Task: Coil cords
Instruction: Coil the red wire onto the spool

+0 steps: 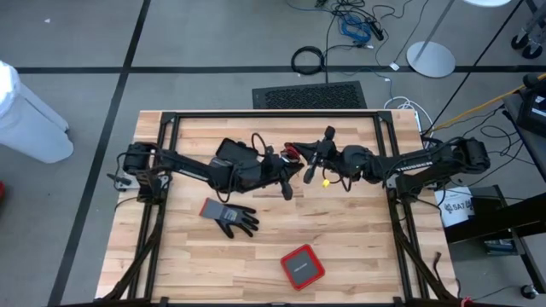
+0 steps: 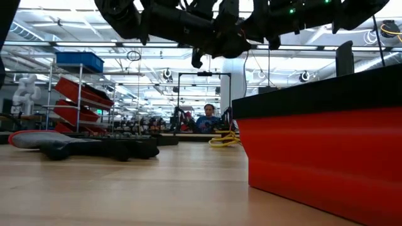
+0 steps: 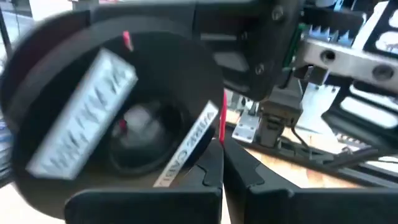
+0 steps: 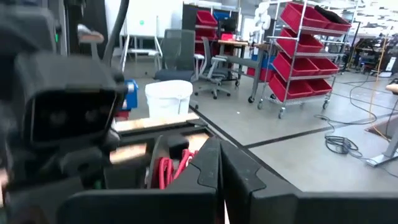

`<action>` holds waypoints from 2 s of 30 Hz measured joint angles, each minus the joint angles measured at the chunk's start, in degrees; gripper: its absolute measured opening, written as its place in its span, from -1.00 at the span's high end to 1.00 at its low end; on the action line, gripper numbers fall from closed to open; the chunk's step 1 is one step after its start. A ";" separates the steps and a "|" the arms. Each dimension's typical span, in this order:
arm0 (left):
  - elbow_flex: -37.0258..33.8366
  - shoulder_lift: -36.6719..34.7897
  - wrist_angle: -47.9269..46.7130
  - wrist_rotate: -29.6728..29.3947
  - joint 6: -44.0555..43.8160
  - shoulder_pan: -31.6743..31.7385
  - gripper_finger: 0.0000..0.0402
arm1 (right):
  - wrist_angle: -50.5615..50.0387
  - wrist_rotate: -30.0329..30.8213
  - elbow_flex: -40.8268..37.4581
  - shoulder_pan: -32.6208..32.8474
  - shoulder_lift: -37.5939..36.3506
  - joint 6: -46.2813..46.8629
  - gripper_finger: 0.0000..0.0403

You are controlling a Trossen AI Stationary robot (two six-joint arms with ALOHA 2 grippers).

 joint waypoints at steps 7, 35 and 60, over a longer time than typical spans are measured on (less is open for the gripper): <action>0.00 2.85 2.88 -3.49 -0.09 -0.02 1.00 | 0.63 -1.05 0.00 -0.03 0.02 1.05 1.00; 0.00 2.83 -3.22 -7.50 15.94 0.13 0.44 | -9.13 -8.16 0.00 0.13 -10.37 5.44 1.00; 0.00 2.83 -0.87 9.67 13.13 0.07 0.44 | -8.82 -11.96 0.00 0.13 -13.38 7.08 1.00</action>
